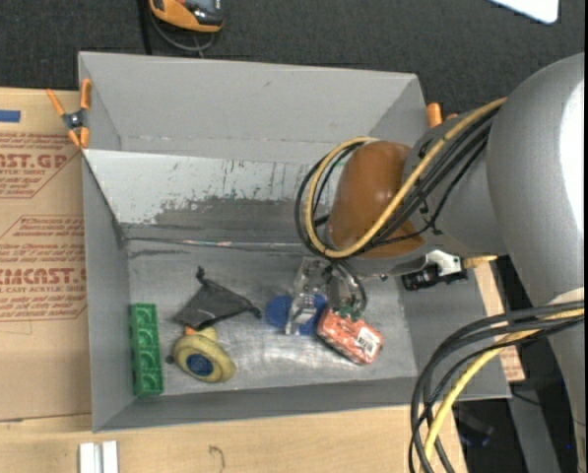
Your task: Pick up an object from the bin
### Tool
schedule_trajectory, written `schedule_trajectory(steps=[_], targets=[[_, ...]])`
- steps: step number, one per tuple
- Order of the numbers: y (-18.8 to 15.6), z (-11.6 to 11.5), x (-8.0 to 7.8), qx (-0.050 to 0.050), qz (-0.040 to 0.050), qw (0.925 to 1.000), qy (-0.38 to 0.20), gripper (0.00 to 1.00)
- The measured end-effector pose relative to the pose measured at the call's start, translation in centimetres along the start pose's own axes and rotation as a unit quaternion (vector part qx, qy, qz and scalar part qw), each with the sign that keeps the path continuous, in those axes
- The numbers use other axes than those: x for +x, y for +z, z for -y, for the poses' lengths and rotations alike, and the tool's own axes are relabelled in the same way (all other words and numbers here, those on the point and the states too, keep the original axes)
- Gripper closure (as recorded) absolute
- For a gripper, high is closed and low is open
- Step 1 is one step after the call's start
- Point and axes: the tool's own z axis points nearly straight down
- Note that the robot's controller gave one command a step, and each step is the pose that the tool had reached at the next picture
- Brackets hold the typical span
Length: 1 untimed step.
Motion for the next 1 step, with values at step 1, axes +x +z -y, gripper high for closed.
schedule_trajectory(steps=[1], targets=[[-1.92, 0.09, 0.24, 0.001, -0.0025, 1.0, 0.0, 1.0]])
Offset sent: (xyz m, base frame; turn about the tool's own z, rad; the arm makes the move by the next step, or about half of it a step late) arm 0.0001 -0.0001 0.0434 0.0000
